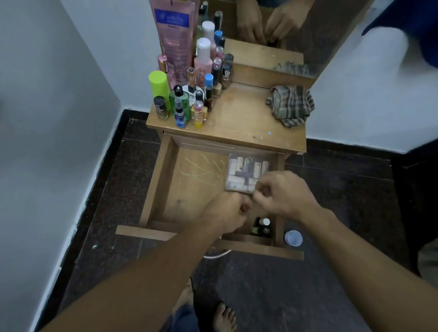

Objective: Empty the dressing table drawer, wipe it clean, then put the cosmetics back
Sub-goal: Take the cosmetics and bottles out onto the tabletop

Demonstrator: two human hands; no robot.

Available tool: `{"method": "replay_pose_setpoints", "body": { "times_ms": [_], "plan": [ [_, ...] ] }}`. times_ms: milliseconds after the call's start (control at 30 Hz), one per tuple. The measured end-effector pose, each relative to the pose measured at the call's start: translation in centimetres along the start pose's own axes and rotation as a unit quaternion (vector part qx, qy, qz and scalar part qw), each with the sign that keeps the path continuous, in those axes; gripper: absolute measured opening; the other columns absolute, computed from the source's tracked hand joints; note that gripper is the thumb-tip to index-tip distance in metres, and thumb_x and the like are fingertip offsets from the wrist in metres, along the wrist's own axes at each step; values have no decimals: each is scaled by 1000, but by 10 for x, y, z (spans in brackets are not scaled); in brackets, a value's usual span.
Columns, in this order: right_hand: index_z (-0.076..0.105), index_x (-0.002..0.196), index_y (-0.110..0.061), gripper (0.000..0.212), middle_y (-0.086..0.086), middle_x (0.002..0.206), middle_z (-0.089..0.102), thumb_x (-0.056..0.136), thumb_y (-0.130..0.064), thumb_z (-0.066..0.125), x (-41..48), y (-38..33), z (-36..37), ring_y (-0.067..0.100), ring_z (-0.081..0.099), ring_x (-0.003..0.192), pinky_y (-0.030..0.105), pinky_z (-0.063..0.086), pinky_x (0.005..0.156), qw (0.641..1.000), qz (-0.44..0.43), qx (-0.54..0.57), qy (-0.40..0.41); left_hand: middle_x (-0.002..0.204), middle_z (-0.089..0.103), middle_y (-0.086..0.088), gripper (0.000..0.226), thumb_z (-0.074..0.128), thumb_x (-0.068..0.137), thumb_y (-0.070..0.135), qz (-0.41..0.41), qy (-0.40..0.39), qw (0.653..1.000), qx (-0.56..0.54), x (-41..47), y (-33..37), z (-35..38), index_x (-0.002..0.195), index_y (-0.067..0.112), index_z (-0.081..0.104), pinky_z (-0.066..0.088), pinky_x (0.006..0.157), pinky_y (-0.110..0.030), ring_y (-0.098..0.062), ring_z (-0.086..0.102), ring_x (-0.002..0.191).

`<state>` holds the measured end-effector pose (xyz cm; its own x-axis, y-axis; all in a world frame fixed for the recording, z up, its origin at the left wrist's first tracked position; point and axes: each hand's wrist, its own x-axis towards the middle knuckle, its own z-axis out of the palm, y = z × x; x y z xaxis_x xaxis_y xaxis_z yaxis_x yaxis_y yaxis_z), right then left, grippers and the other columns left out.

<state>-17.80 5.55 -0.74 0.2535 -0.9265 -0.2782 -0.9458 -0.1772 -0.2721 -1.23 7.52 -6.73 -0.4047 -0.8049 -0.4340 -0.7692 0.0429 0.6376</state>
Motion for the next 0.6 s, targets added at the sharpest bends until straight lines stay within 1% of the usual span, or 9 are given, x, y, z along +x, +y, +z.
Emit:
{"method": "replay_pose_setpoints", "body": {
  "times_ms": [67,100,200,267,300,400,500,533,600],
  "plan": [
    [71,84,-32,24,-9,88,68,79,-53,61,-7,0,-2,18,65,83,31,51,71,995,32,-37,-89,112,71,6,31,67,87,16,-19,2,1000,15,-4,4,5,115,27,69,53,88,-31,-16,64,104],
    [71,87,-33,27,-7,91,68,78,-56,61,-9,0,-3,19,66,86,33,54,74,991,43,-49,-118,112,72,5,32,66,86,18,-29,9,999,17,-5,5,7,117,28,69,53,90,-32,-17,65,106],
    [72,95,-31,24,-1,98,66,79,-49,67,-14,-5,-2,23,64,87,33,49,70,982,57,-87,-158,118,72,4,37,65,88,19,-52,17,998,10,-7,8,9,124,29,68,53,97,-35,-18,64,111],
    [72,97,-27,23,1,97,65,80,-43,68,-16,-8,1,23,62,84,33,48,68,979,65,-106,-162,119,72,4,37,64,89,20,-58,19,998,6,-9,11,9,125,29,67,53,98,-36,-19,64,112],
    [71,98,-25,23,2,97,64,81,-41,68,-17,-10,1,23,62,83,34,50,69,979,67,-110,-158,119,72,4,37,64,89,20,-59,21,998,4,-9,12,9,125,29,67,53,97,-37,-19,64,111],
    [65,100,-20,23,3,100,62,85,-38,67,-14,-15,1,23,62,86,38,56,77,979,59,-121,-155,115,72,2,36,64,88,24,-57,21,998,10,-11,17,9,124,28,67,54,95,-39,-21,65,107],
    [58,95,-21,14,6,107,61,89,-30,66,-11,-18,2,23,56,84,36,50,73,977,45,-129,-163,111,72,3,35,66,87,26,-54,25,998,16,-10,21,9,122,26,67,55,90,-39,-21,65,103],
    [60,97,-21,12,8,109,62,89,-28,66,-9,-18,3,23,54,84,36,49,72,977,46,-131,-164,110,72,3,36,66,86,25,-52,29,998,16,-10,21,9,122,26,67,56,89,-39,-20,65,102],
    [64,103,-19,17,8,109,61,89,-27,68,-7,-18,1,22,53,83,36,49,72,979,51,-126,-155,110,71,5,37,69,85,28,-47,40,998,13,-9,21,9,121,25,66,55,88,-37,-19,65,102]
  ]
}}
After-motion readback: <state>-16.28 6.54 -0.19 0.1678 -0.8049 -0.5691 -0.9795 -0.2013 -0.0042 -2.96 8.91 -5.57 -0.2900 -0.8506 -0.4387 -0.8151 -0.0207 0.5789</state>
